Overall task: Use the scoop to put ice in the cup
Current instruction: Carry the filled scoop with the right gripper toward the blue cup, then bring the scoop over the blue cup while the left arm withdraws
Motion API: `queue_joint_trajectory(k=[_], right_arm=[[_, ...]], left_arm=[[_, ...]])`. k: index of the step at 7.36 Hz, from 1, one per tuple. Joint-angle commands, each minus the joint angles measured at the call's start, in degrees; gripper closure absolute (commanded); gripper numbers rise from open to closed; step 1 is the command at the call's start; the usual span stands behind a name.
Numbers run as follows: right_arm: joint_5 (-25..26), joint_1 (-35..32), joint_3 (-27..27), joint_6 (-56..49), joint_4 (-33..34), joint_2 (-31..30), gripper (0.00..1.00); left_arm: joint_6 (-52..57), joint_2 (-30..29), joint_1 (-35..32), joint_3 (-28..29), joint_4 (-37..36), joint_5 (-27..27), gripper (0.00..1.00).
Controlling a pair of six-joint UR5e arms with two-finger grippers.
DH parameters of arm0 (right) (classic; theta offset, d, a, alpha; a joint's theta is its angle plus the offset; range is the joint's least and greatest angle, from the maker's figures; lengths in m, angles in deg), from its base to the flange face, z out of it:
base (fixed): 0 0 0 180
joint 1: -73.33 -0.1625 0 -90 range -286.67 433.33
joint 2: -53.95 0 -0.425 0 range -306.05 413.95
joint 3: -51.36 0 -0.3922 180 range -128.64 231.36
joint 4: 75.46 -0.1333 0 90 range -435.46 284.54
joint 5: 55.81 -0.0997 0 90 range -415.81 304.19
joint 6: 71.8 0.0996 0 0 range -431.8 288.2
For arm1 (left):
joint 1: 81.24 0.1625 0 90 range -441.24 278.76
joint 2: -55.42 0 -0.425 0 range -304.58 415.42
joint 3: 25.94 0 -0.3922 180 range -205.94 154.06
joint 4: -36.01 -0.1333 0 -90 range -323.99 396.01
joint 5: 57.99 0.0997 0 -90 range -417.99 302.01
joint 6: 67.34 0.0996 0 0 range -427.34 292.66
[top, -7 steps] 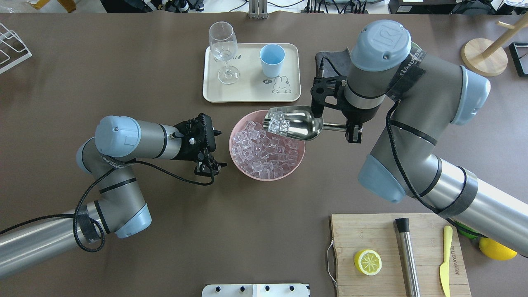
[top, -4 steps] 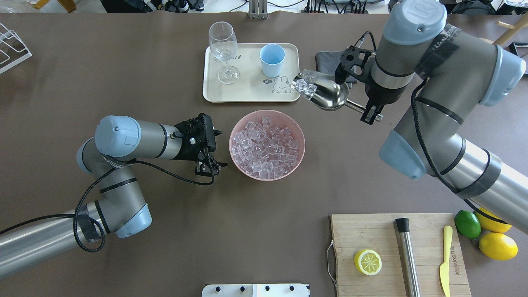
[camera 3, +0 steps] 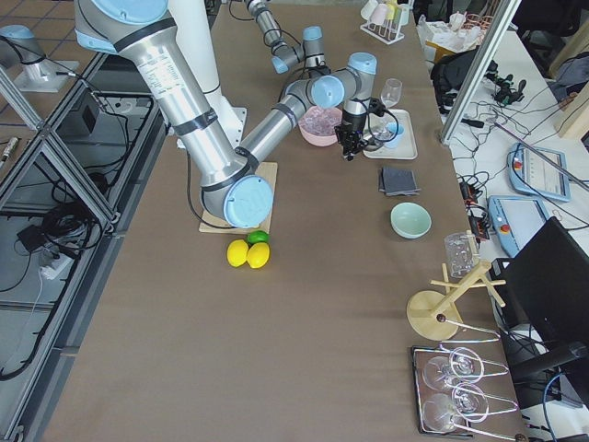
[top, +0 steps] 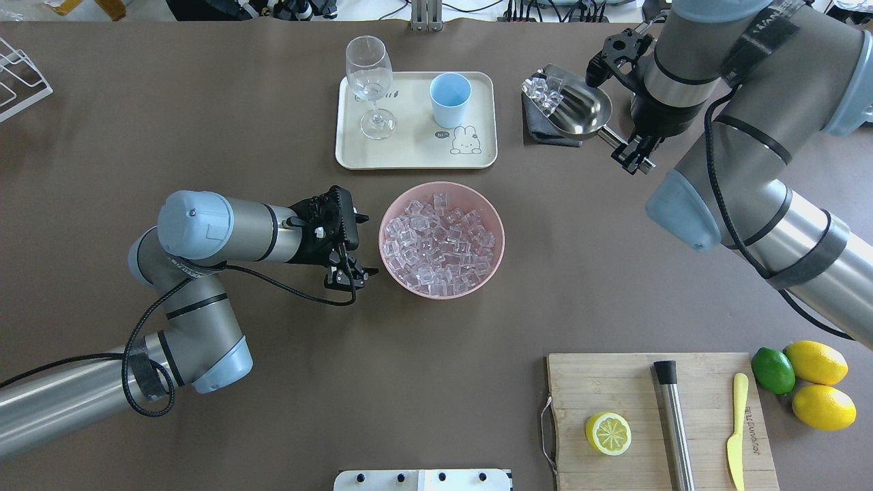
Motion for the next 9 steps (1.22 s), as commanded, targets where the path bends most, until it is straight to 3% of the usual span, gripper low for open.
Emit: queue_joint_trajectory(k=[1,2,4,5,7,9], right_arm=[[0.52,-1.26,-9.37,-0.68,3.75,9.22,1.00],[1.30,-1.26,-14.55,-3.04,4.56,13.88,1.00],[3.33,-1.17,-21.69,-5.85,7.37,20.32,1.00],[5.77,-1.17,-26.16,-10.23,8.94,23.56,1.00],[6.14,-1.08,-28.31,-12.45,10.19,25.18,1.00],[6.06,-0.99,-27.61,-14.21,11.33,25.09,1.00]], left_arm=[[-0.77,0.23,-0.86,-0.73,-0.49,0.00,0.02],[-1.03,1.02,-1.47,-2.73,-2.14,0.00,0.02],[-1.56,8.02,-2.44,-15.26,-9.51,-0.09,0.02],[-1.83,8.75,-3.14,-17.76,-12.67,-0.26,0.02],[-4.89,9.20,-9.96,-18.05,-21.89,-0.53,0.02],[-6.30,12.17,-15.94,-20.33,-30.34,-5.59,0.02]])
